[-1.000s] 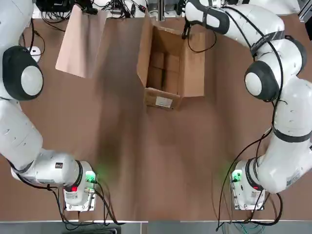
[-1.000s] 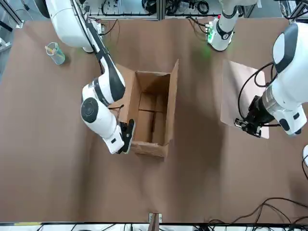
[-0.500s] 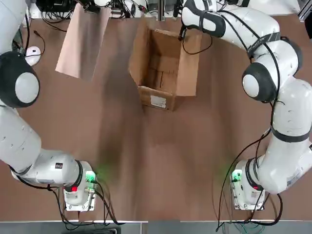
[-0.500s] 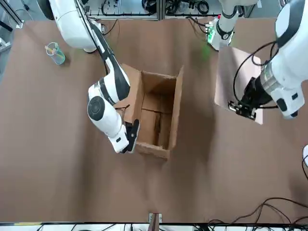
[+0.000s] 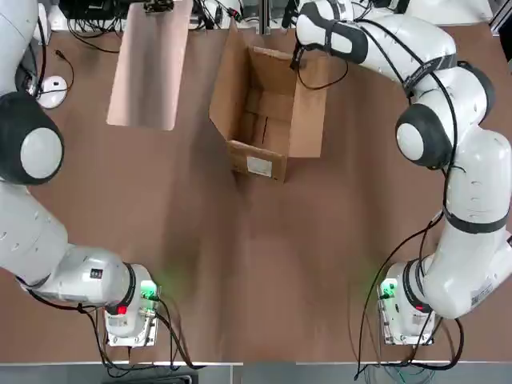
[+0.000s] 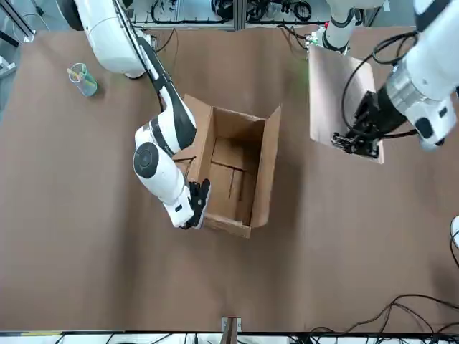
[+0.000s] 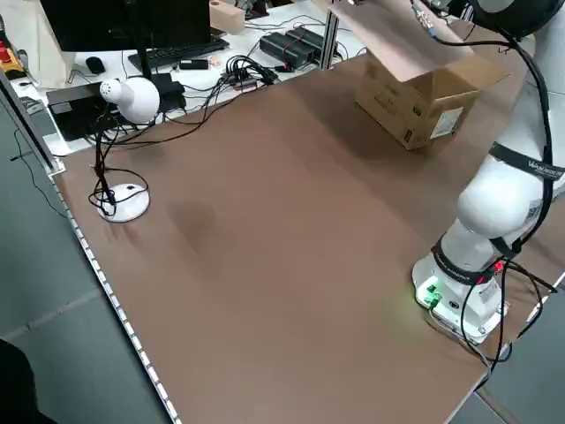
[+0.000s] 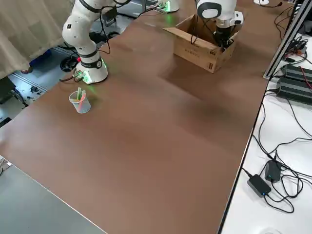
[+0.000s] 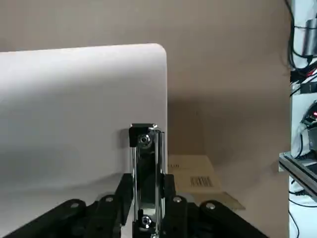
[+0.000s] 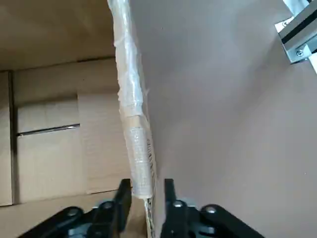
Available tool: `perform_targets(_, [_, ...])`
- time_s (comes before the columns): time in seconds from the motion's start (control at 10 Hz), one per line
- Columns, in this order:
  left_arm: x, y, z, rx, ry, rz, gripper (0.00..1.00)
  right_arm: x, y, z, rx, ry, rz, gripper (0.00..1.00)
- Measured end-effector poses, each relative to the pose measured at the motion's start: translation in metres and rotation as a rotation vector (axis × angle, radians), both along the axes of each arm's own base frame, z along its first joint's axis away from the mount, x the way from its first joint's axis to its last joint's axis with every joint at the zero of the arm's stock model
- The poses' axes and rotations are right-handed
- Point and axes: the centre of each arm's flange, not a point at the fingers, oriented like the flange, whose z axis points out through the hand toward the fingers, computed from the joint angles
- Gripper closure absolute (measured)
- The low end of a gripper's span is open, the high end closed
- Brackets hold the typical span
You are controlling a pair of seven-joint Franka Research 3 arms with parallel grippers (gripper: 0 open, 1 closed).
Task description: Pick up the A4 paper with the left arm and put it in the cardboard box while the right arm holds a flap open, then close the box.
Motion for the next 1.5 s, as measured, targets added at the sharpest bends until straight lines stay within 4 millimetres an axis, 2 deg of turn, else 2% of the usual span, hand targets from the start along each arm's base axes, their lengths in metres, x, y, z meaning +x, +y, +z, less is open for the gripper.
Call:
perform_targets(0.2, [-0.010,-0.038,0.005,-0.016,-0.023,0.015,0.70,0.001,-0.002,0.011,-0.005,0.036,-0.045,0.29])
perform_targets(0.3, [-0.016,-0.055,0.008,-0.023,-0.033,0.012,0.70,0.005,-0.008,0.027,0.002,0.063,-0.075,0.15])
perform_targets(0.4, [-0.022,-0.070,0.010,-0.028,-0.038,0.005,0.70,0.013,-0.022,0.053,0.046,0.094,-0.116,0.01])
perform_targets(0.5, [-0.026,-0.083,0.012,-0.038,-0.052,0.003,0.70,0.023,-0.047,0.087,0.111,0.131,-0.179,0.00])
perform_targets(0.7, [-0.036,-0.116,0.016,-0.068,-0.088,-0.001,0.70,0.034,-0.112,0.142,0.169,0.182,-0.327,0.00])
perform_targets(0.9, [-0.043,-0.151,0.014,-0.106,-0.117,0.012,0.70,0.034,-0.176,0.190,0.175,0.186,-0.455,0.00])
perform_targets(1.1, [-0.040,-0.184,0.004,-0.161,-0.159,0.036,0.70,0.031,-0.252,0.231,0.153,0.168,-0.646,0.00])
perform_targets(1.2, [-0.039,-0.200,-0.004,-0.185,-0.177,0.037,0.70,0.029,-0.287,0.244,0.128,0.156,-0.751,0.00])
perform_targets(1.3, [-0.035,-0.210,-0.011,-0.205,-0.195,0.036,0.70,0.028,-0.312,0.250,0.087,0.139,-0.851,0.00])
perform_targets(1.5, [-0.034,-0.225,-0.020,-0.215,-0.208,0.020,0.70,0.024,-0.339,0.258,-0.009,0.096,-1.046,0.00])
